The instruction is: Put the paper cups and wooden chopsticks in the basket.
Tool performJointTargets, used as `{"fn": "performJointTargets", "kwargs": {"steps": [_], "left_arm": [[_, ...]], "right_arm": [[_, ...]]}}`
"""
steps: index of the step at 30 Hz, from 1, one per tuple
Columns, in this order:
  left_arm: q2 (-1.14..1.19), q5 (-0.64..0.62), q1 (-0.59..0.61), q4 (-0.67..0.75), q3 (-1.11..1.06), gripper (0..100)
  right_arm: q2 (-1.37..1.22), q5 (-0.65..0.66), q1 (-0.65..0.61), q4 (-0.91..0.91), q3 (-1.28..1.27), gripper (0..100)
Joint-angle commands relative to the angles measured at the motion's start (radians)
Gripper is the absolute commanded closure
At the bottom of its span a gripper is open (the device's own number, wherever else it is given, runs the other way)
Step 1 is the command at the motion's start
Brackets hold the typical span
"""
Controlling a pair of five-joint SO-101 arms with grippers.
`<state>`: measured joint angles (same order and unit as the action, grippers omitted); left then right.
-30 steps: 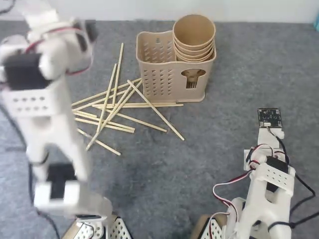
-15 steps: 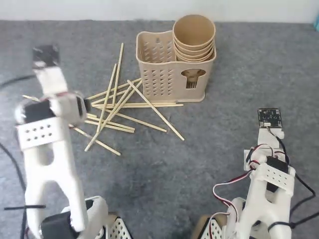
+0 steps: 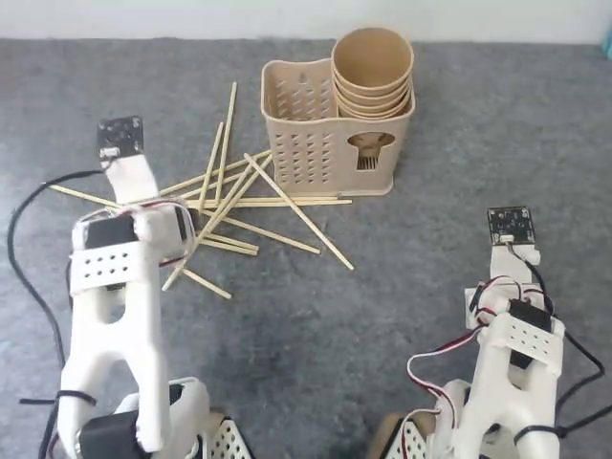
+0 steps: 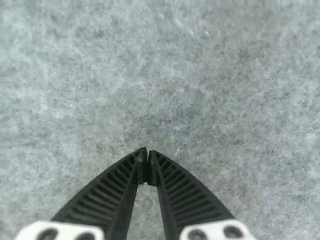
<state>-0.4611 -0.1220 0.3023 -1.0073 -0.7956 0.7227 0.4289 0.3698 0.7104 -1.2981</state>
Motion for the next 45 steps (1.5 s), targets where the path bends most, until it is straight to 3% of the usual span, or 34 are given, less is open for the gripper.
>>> {"fn": "performJointTargets", "kwargs": {"steps": [1,11,22,28,36,45], "left_arm": [[-0.037,-0.015,-0.002,0.144,-0.077,81],[-0.040,-0.009,0.064,0.367,-0.211,81],[-0.041,0.025,0.069,0.368,-0.209,81],[-0.028,0.081,0.063,0.150,0.061,80],[0.235,0.155,-0.110,-0.184,0.453,81],[0.760,0.196,-0.129,-0.198,0.857,81]], "right_arm": [[0.031,0.017,-0.012,0.007,0.006,99.1],[0.031,0.012,-0.016,0.004,0.005,99.1],[0.042,0.012,-0.008,0.012,-0.006,99.1],[0.042,0.017,-0.010,0.010,-0.008,99.1],[0.042,0.017,-0.015,0.008,-0.006,99.1],[0.042,0.018,-0.012,0.010,-0.006,99.1]]}}
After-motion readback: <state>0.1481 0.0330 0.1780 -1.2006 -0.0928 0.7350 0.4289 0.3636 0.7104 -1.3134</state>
